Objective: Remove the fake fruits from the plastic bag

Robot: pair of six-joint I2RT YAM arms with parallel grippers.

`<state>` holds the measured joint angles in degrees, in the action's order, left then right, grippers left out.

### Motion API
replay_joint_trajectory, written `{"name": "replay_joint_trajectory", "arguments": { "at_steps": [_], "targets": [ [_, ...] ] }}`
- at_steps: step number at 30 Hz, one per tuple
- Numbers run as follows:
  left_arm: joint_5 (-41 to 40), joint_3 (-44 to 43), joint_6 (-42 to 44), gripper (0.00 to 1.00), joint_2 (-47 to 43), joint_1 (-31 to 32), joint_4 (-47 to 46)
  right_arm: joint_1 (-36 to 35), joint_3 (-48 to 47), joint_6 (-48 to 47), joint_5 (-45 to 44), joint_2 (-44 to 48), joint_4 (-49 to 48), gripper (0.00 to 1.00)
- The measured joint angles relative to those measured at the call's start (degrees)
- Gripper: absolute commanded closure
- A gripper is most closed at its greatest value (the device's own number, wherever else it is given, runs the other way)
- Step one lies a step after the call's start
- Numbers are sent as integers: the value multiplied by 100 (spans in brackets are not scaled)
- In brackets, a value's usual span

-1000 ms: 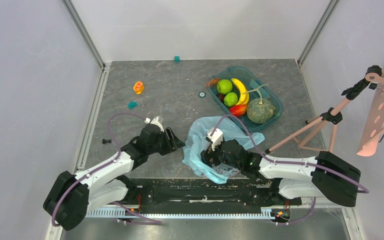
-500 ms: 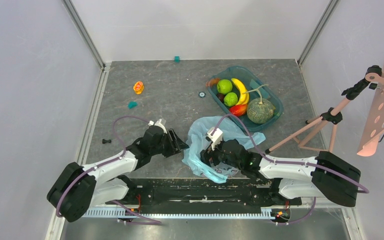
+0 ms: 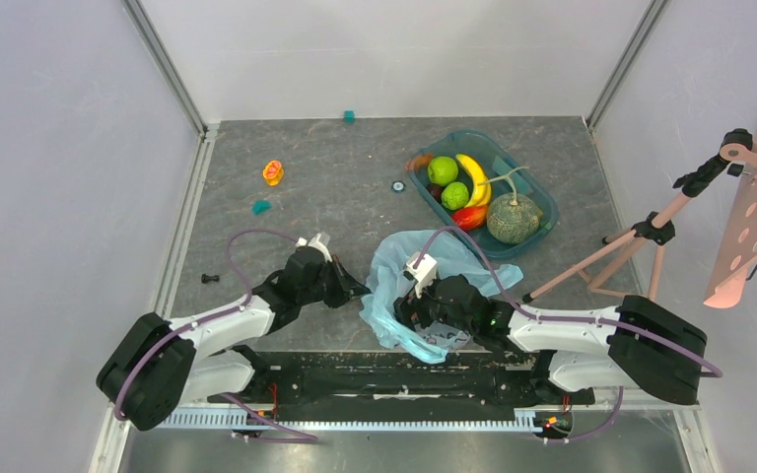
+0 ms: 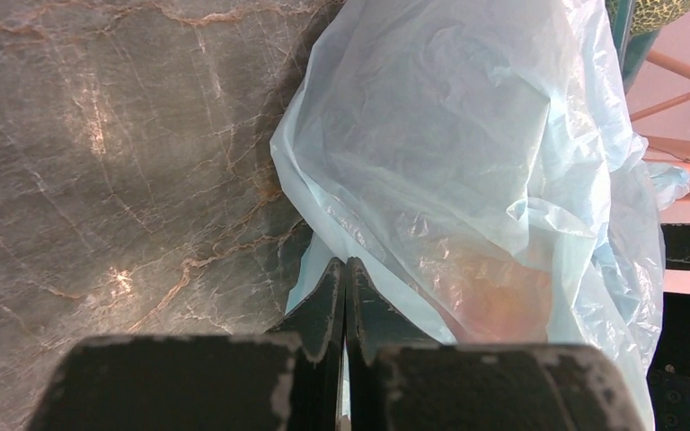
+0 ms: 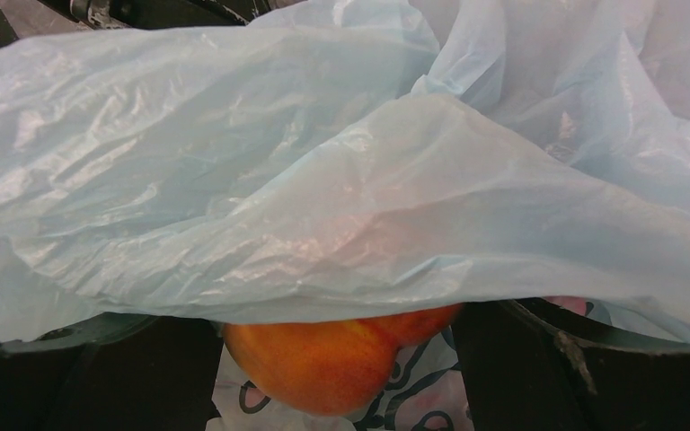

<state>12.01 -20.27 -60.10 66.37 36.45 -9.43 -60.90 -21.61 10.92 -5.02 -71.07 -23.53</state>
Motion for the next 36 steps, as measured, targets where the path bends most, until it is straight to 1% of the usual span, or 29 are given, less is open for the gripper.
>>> {"name": "replay_joint_trajectory", "arguments": {
  "at_steps": [4, 8, 13, 16, 19, 25, 26, 27, 28, 29, 30, 31, 33, 36],
  "targets": [
    [-98, -9, 15, 98, -96, -9, 175, 0, 0, -11, -57, 7, 50, 37],
    [-302, -153, 136, 98, -367, -125, 737, 0, 0, -28, -221, 109, 271, 36],
    [-345, -343, 260, 98, -761, -424, 1241, 0, 105, 2, -479, 476, 413, 35],
    [-472, -345, 400, 98, -907, -713, 1475, 0, 254, 17, -557, 750, 538, 34],
    [-621, -345, 481, 98, -933, -990, 1665, 0, 413, 48, -586, 909, 708, 32],
    [-634, -332, 531, 98, -916, -1143, 1718, 0, 664, 109, -616, 1093, 782, 31],
    [-579, -321, 531, 91, -896, -1152, 1683, 0, 680, 122, -621, 1088, 765, 31],
    [-529, -308, 533, 78, -874, -1154, 1641, 0, 708, 144, -621, 1084, 717, 31],
    [-461, -295, 538, 61, -859, -1158, 1611, 0, 730, 162, -616, 1067, 654, 31],
    [-358, -282, 566, 51, -841, -1161, 1576, 0, 750, 184, -605, 1032, 577, 31],
    [-227, -280, 588, 42, -824, -1161, 1534, 0, 761, 212, -592, 979, 481, 31],
    [-114, -280, 608, 38, -811, -1161, 1497, 0, 767, 245, -577, 920, 387, 31],
    [122, -280, 605, 32, -815, -1161, 1429, 0, 769, 289, -518, 780, 179, 31],
    [409, -249, 601, 30, -881, -1156, 1320, 0, 769, 369, -409, 573, -109, 31]
  ]
}}
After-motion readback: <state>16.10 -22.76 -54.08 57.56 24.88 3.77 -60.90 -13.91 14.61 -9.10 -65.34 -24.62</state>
